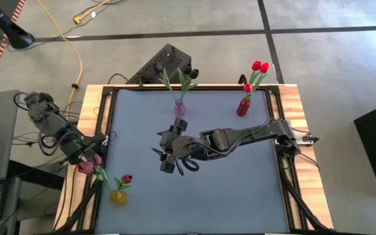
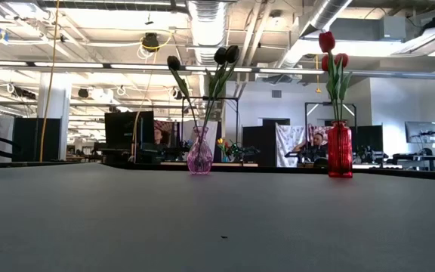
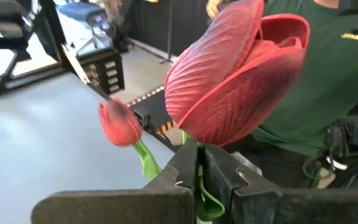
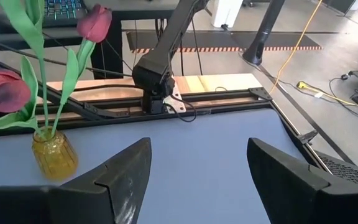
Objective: Sort flowers into vase by color
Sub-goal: Put the dark red flower into the yellow vase, then return to Home Position
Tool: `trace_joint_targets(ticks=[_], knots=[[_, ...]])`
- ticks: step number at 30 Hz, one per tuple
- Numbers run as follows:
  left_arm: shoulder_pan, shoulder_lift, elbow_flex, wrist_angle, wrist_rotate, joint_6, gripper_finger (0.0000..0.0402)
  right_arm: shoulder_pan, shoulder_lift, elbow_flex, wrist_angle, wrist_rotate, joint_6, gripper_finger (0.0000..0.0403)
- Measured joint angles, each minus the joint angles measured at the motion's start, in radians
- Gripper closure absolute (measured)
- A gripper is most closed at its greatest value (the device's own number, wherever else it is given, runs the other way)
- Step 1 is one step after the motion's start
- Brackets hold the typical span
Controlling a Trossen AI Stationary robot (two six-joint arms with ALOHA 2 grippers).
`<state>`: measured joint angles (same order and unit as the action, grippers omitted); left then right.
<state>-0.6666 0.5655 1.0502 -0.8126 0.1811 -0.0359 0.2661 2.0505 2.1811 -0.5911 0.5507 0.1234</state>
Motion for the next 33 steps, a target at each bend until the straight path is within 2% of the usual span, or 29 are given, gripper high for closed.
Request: trace_joint_targets(ticks=[6, 13, 16, 22, 26, 33], knots=[[0.000, 0.022, -0.054, 0.000, 0.053, 0.002, 0.0401, 0.000, 0.000, 0.000, 0.001, 0.000, -0.001, 0.0111], [0.000, 0.043, -0.056, 0.001, 0.059, -0.001, 0.0392, -0.006, 0.000, 0.000, 0.001, 0.000, -0.001, 0.0111], [0.000, 0.043, -0.054, 0.000, 0.059, -0.010, 0.0366, -0.007, 0.000, 0.000, 0.001, 0.000, -0.001, 0.0111], [0.000, 0.043, -0.033, -0.002, 0.058, -0.037, 0.0287, -0.007, 0.000, 0.000, 0.001, 0.000, -0.004, 0.0111], [0.000, 0.044, 0.016, -0.044, 0.059, -0.066, 0.0245, -0.007, 0.000, 0.000, 0.001, 0.000, -0.004, 0.0111], [-0.001, 0.043, 0.144, -0.252, 0.042, -0.193, 0.0220, -0.007, 0.000, 0.000, 0.001, 0.000, -0.004, 0.0111]])
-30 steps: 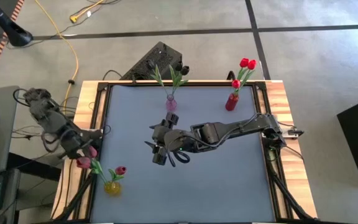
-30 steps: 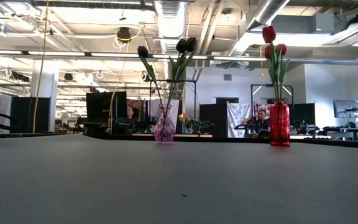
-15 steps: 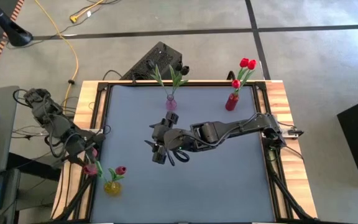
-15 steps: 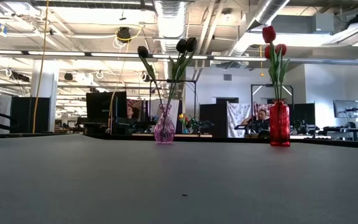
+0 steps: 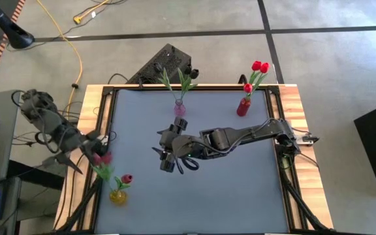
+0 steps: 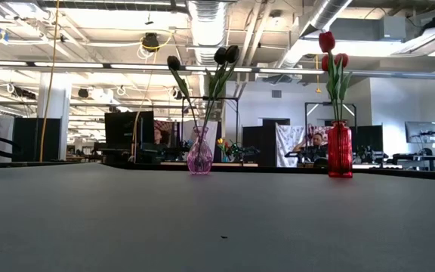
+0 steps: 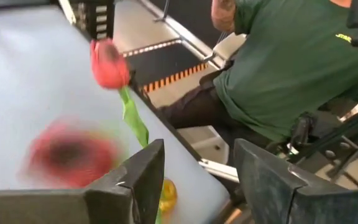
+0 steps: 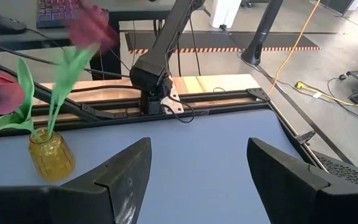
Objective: Sort flowers into vase by color
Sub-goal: Return to Home Position
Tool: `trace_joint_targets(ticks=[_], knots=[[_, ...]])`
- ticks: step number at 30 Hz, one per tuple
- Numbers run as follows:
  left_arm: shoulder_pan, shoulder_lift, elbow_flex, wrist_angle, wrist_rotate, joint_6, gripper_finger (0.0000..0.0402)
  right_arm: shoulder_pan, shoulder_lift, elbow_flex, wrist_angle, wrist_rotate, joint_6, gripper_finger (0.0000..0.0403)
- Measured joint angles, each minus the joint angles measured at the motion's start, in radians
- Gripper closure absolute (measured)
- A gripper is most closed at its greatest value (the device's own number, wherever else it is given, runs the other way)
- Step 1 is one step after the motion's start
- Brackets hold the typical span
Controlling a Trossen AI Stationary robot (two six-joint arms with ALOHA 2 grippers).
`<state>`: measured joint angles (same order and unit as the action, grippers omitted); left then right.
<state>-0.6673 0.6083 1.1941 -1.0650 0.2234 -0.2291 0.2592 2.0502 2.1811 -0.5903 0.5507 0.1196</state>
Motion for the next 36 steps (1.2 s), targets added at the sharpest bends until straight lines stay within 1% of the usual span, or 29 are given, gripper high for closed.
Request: trace_joint_targets(ticks=[4, 8, 11, 13, 15, 17, 19, 21, 22, 24, 26, 31, 33, 36], knots=[[0.000, 0.000, 0.008, -0.035, 0.015, -0.057, 0.0220, 0.000, 0.000, 0.000, 0.000, 0.000, 0.000, 0.0111], [0.000, 0.001, 0.013, -0.048, 0.025, -0.059, 0.0220, -0.006, 0.000, 0.000, 0.001, 0.000, 0.001, 0.0111], [0.000, 0.008, 0.061, -0.048, 0.023, -0.029, 0.0220, -0.011, 0.000, 0.000, 0.001, 0.000, 0.001, 0.0111], [0.000, 0.011, 0.113, -0.047, -0.005, 0.005, 0.0220, -0.013, 0.000, 0.000, 0.003, 0.000, 0.004, 0.0111], [0.000, 0.013, 0.176, -0.050, -0.091, 0.052, 0.0220, -0.013, -0.007, 0.000, 0.004, 0.000, 0.004, 0.0111], [0.000, 0.012, 0.233, -0.049, -0.238, 0.108, 0.0221, -0.013, -0.013, 0.000, 0.006, 0.002, -0.012, 0.0111], [0.000, 0.006, 0.270, -0.034, -0.418, 0.150, 0.0225, -0.013, -0.031, 0.000, -0.019, 0.010, -0.038, 0.0111], [0.000, -0.010, 0.280, -0.026, -0.575, 0.175, 0.0230, -0.021, -0.049, 0.000, -0.044, 0.015, -0.046, 0.0112], [0.000, -0.021, 0.278, -0.027, -0.637, 0.186, 0.0233, -0.026, -0.064, 0.000, -0.073, 0.015, -0.043, 0.0113], [0.000, -0.050, 0.261, -0.028, -0.735, 0.196, 0.0240, -0.039, -0.090, 0.000, -0.129, 0.016, -0.041, 0.0116], [0.000, -0.093, 0.225, -0.026, -0.774, 0.198, 0.0248, -0.053, -0.115, 0.002, -0.205, 0.016, -0.038, 0.0120], [0.000, -0.246, 0.084, 0.010, -0.792, 0.152, 0.0271, -0.082, -0.138, 0.001, -0.361, -0.001, -0.015, 0.0132], [0.000, -0.313, -0.002, 0.077, -0.809, 0.147, 0.0279, -0.095, -0.141, 0.001, -0.414, -0.001, 0.004, 0.0143], [0.000, -0.410, -0.135, 0.196, -0.811, 0.192, 0.0291, -0.114, -0.151, 0.001, -0.493, 0.002, 0.021, 0.0170]])
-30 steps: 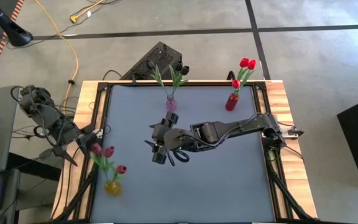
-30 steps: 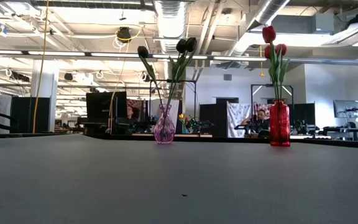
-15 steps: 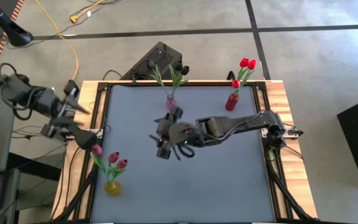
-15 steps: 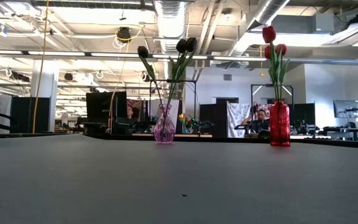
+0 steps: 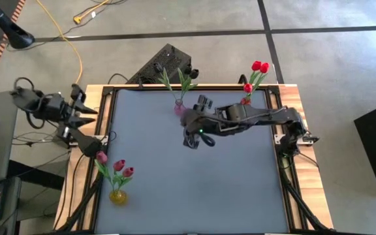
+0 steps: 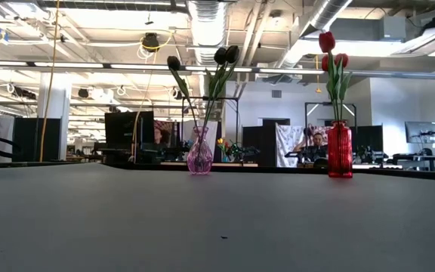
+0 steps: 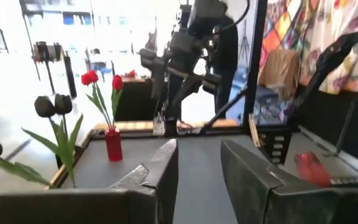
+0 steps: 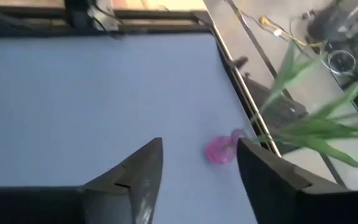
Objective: Sort flowers into vase by color
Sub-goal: Return to Home Position
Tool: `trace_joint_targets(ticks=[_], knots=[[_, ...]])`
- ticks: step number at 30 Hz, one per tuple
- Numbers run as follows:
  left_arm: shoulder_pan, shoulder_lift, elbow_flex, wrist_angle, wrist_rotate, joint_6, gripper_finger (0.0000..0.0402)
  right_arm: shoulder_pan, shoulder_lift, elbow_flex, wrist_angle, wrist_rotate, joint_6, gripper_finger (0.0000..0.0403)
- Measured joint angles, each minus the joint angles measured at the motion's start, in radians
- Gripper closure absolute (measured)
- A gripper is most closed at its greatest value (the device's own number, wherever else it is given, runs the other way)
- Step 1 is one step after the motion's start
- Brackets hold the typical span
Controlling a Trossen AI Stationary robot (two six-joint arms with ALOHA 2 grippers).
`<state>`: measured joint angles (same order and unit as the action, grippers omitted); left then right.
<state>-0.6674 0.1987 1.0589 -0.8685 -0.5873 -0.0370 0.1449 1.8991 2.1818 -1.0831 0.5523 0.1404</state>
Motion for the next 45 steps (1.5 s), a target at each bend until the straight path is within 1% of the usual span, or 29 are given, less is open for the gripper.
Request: trace_joint_targets(ticks=[3, 5, 7, 8, 10, 12, 13, 15, 17, 19, 20, 24, 27, 30, 33, 35, 38, 42, 45], knots=[[0.000, -0.085, -0.113, 0.070, -0.001, 0.031, 0.0306, -0.018, -0.012, -0.031, -0.034, 0.004, 0.001, 0.0212], [0.000, -0.135, -0.178, 0.100, -0.005, 0.034, 0.0317, -0.033, -0.033, -0.093, -0.044, 0.004, 0.008, 0.0247], [0.000, -0.182, -0.235, 0.140, -0.020, 0.042, 0.0330, -0.053, -0.073, -0.185, -0.022, 0.003, 0.021, 0.0285], [0.000, -0.200, -0.258, 0.154, -0.021, 0.042, 0.0336, -0.065, -0.101, -0.248, 0.006, -0.001, 0.031, 0.0305], [-0.001, -0.194, -0.281, 0.157, -0.049, 0.041, 0.0350, -0.092, -0.171, -0.388, 0.115, -0.020, 0.044, 0.0342], [0.000, -0.191, -0.307, 0.159, -0.043, 0.026, 0.0363, -0.122, -0.252, -0.551, 0.265, -0.078, 0.046, 0.0375], [-0.002, -0.193, -0.324, 0.184, -0.044, 0.024, 0.0369, -0.136, -0.294, -0.635, 0.352, -0.121, 0.047, 0.0384], [-0.009, -0.193, -0.362, 0.227, -0.061, 0.038, 0.0384, -0.169, -0.377, -0.797, 0.532, -0.234, 0.046, 0.0386], [-0.010, -0.193, -0.390, 0.247, -0.077, 0.043, 0.0396, -0.194, -0.456, -0.947, 0.713, -0.337, 0.058, 0.0376], [-0.010, -0.194, -0.399, 0.255, -0.081, 0.040, 0.0399, -0.214, -0.524, -1.078, 0.879, -0.395, 0.072, 0.0365], [-0.010, -0.195, -0.404, 0.262, -0.083, 0.040, 0.0399, -0.216, -0.555, -1.138, 0.944, -0.402, 0.078, 0.0362], [-0.010, -0.195, -0.430, 0.282, -0.096, 0.011, 0.0401, -0.209, -0.659, -1.326, 1.110, -0.398, 0.103, 0.0374], [-0.010, -0.195, -0.479, 0.312, -0.084, -0.027, 0.0401, -0.190, -0.728, -1.447, 1.236, -0.392, 0.114, 0.0385], [-0.010, -0.194, -0.548, 0.358, -0.081, -0.039, 0.0401, -0.166, -0.774, -1.552, 1.350, -0.367, 0.114, 0.0383], [-0.005, -0.194, -0.612, 0.426, -0.081, -0.034, 0.0401, -0.143, -0.809, -1.638, 1.442, -0.318, 0.116, 0.0369], [-0.005, -0.194, -0.634, 0.460, -0.079, -0.016, 0.0401, -0.128, -0.827, -1.684, 1.471, -0.284, 0.117, 0.0365], [-0.005, -0.194, -0.638, 0.458, -0.042, -0.015, 0.0401, -0.109, -0.844, -1.739, 1.503, -0.255, 0.140, 0.0371], [-0.005, -0.194, -0.614, 0.392, 0.055, -0.039, 0.0402, -0.082, -0.849, -1.785, 1.530, -0.251, 0.173, 0.0383], [-0.005, -0.195, -0.593, 0.361, 0.093, -0.050, 0.0401, -0.056, -0.849, -1.800, 1.521, -0.237, 0.196, 0.0379]])
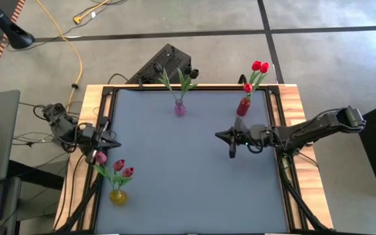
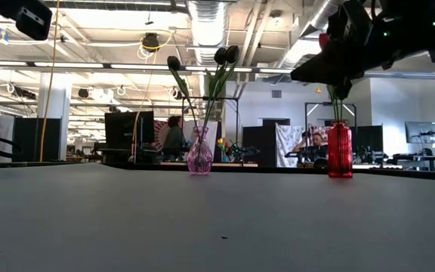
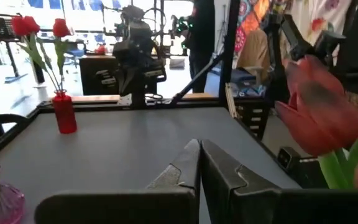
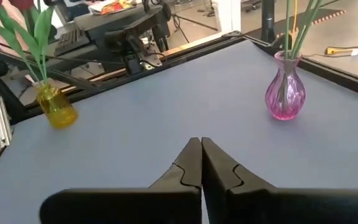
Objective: Sort flowers into vase by color
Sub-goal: Return to Home Position
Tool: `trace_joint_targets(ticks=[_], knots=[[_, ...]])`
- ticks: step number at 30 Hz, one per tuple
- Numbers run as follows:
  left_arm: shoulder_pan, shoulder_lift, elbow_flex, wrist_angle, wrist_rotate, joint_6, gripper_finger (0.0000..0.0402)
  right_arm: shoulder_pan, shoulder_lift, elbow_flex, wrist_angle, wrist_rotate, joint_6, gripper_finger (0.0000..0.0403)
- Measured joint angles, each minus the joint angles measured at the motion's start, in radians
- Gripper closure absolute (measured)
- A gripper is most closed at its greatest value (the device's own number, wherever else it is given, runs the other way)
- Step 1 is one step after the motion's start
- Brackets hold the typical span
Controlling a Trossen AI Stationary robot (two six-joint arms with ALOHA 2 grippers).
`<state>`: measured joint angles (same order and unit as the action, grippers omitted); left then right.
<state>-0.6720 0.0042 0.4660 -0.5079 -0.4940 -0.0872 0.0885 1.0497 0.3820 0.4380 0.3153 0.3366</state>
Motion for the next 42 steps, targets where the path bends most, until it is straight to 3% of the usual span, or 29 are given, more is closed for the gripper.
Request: trace_joint_targets(ticks=[7, 12, 16, 26, 35, 42], knots=[[0.000, 0.002, -0.046, 0.011, 0.072, 0.023, 0.0401, 0.055, 0.002, 0.000, -0.007, 0.058, 0.003, 0.0369], [0.000, 0.002, -0.187, 0.292, 0.093, 0.092, 0.0401, 0.068, 0.002, 0.000, -0.007, 0.058, -0.003, 0.0380], [0.000, 0.002, -0.257, 0.408, 0.120, 0.189, 0.0401, 0.068, 0.002, 0.000, -0.002, 0.058, -0.004, 0.0373], [0.000, 0.002, -0.342, 0.374, 0.119, 0.139, 0.0401, 0.068, 0.003, 0.001, -0.010, 0.057, 0.019, 0.0370], [0.000, 0.002, -0.342, 0.285, 0.078, 0.025, 0.0401, 0.066, 0.003, 0.001, -0.025, 0.054, 0.022, 0.0365], [0.000, 0.002, -0.342, 0.207, 0.066, 0.035, 0.0401, 0.066, 0.003, 0.001, -0.026, 0.054, 0.022, 0.0365]])
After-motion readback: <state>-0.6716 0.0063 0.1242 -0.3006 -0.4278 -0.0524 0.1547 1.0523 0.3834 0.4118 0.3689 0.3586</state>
